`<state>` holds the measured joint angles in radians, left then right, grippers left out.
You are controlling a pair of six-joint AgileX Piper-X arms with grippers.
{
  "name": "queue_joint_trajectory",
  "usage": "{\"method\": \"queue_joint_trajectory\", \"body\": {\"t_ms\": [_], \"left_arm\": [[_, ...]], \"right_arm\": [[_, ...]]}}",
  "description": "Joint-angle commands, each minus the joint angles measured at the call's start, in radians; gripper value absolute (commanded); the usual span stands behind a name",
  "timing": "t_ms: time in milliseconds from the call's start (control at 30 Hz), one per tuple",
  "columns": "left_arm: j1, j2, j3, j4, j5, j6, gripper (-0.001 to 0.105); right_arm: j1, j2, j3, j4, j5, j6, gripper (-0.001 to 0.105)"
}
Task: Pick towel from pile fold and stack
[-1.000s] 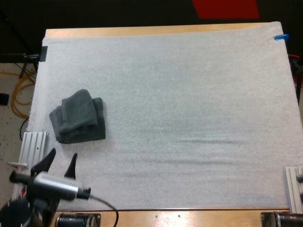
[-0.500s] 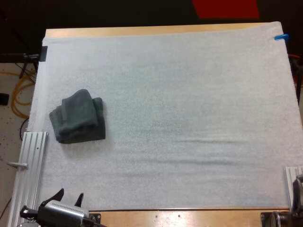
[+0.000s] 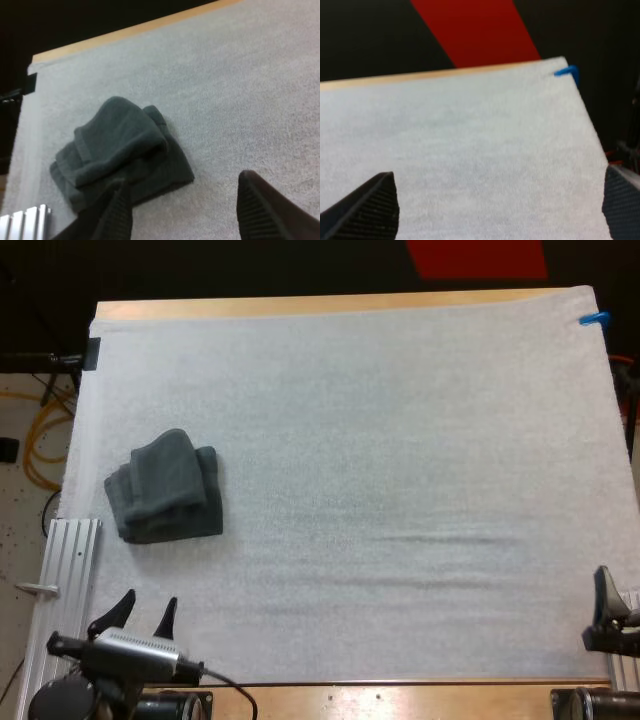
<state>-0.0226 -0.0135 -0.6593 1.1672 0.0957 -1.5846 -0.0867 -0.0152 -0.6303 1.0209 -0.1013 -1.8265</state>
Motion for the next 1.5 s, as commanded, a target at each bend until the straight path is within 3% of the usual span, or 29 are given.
{"method": "queue_joint_trajectory", "body": {"t_ms": [0, 200, 1467], "left_arm": [[-0.001, -0.139, 0.02, -0.029, -0.01, -0.012, 0.046], [-0.001, -0.137, 0.104, -0.023, -0.01, -0.012, 0.046], [-0.001, -0.136, 0.11, -0.073, -0.01, -0.012, 0.046]], "right_arm": [[-0.002, -0.038, 0.021, -0.02, -0.008, -0.012, 0.081], [-0.002, -0.038, 0.115, -0.013, -0.008, -0.011, 0.081], [-0.002, -0.037, 0.122, -0.022, -0.008, -0.002, 0.081]]}}
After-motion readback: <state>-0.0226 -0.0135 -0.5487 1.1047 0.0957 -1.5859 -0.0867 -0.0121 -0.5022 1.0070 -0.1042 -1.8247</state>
